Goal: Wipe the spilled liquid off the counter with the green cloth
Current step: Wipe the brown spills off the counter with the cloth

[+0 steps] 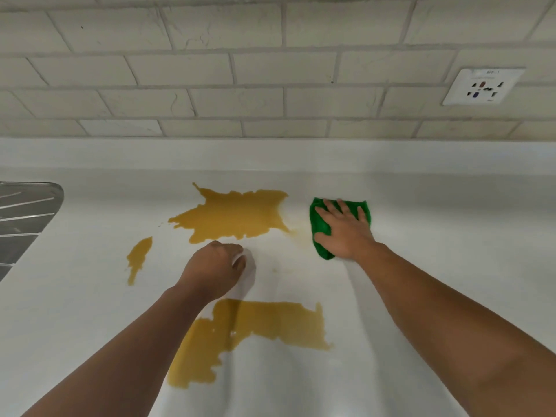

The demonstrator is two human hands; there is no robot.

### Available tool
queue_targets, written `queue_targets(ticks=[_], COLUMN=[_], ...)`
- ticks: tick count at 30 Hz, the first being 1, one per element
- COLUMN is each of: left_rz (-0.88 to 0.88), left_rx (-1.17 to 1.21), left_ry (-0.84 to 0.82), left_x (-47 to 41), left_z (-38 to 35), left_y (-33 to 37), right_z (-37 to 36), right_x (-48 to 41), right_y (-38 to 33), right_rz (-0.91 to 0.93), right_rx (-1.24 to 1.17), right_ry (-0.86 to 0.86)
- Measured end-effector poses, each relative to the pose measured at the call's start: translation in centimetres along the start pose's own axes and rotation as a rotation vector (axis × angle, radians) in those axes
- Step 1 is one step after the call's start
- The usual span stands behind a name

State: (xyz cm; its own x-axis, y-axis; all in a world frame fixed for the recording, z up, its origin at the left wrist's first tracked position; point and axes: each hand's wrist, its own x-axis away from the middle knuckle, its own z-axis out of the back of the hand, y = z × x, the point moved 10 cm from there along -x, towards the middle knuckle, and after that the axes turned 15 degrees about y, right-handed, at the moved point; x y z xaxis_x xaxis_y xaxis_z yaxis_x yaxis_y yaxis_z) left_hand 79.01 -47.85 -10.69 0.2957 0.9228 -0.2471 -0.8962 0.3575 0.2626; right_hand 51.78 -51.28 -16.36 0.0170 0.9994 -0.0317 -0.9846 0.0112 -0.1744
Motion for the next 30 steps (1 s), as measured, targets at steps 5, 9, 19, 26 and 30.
queue_targets(ticks=[5, 9, 19, 26, 30], left_rz=[0.04, 0.043, 0.195, 0.215, 0.128], left_rx=[0.0, 0.127, -0.14, -0.149, -0.122], left_ry=[0.039, 0.088, -0.145, -0.151, -0.1], left_x=[-0.5, -1.2, -2.5, -2.5, 1.5], left_z=[0.0, -0.4, -10.7, -11.5, -9.5], left_y=[1.1, 5.4, 14.3, 13.4, 11.5], right_z=[-0.9, -0.8, 5.5, 3.8, 2.9], right_x=[2.3, 5.7, 10.7, 12.1, 12.5], right_y=[-6.9, -8.2, 3.4, 3.8, 4.1], right_rz=[0.154, 0.057, -0.012, 0.064, 0.063], right_rx=[-0.077, -0.372, -0.378, -0.109, -0.076], right_ry=[-0.049, -0.109, 0.239, 0.186, 0.155])
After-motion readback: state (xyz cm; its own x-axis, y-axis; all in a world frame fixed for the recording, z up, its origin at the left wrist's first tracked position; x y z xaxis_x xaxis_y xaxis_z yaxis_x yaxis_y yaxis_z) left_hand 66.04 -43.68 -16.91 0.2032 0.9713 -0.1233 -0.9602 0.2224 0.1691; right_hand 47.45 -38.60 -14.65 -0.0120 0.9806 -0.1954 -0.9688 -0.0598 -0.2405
